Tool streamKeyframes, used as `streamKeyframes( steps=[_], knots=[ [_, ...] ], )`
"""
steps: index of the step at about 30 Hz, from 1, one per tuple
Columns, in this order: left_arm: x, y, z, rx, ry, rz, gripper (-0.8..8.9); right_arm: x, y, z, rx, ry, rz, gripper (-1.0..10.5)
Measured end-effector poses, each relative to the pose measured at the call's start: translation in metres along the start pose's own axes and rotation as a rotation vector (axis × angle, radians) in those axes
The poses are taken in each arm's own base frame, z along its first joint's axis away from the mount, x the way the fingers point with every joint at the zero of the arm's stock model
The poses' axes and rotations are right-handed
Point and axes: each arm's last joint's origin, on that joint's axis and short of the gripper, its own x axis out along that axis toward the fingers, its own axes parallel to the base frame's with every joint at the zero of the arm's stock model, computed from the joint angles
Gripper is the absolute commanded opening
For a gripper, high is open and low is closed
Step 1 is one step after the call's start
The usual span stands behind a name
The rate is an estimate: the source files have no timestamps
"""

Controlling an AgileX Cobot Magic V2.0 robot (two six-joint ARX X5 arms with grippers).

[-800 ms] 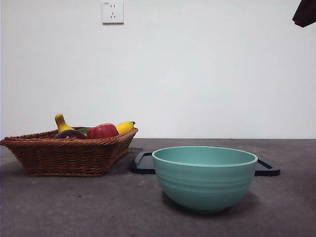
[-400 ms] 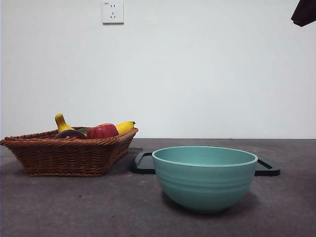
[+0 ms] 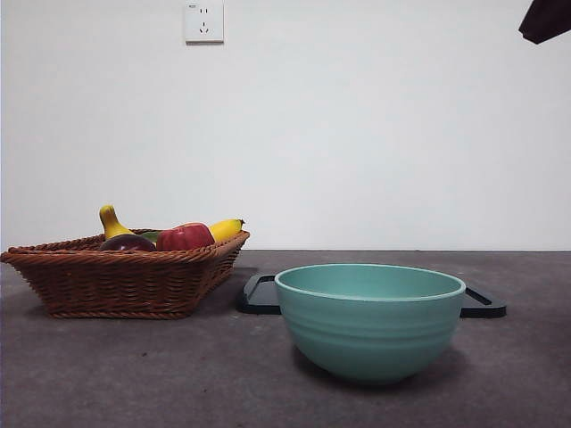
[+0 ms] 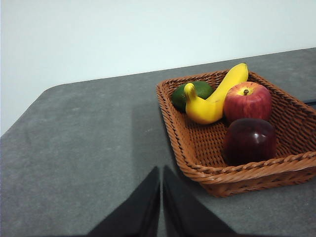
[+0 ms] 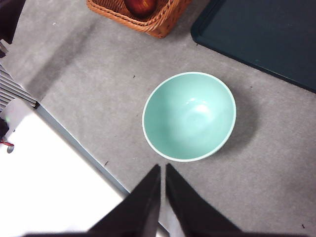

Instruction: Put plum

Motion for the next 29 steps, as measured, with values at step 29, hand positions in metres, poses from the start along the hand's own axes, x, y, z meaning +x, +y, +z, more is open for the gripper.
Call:
streamKeyframes(
  steps=[29],
  knots=[
    [-0.0001, -0.0008, -0.0056, -0.039, 0.058, -0.007, 0.08, 0.0000, 0.0000, 0.0000, 0.000, 0.000, 0.000, 0.0]
  ],
)
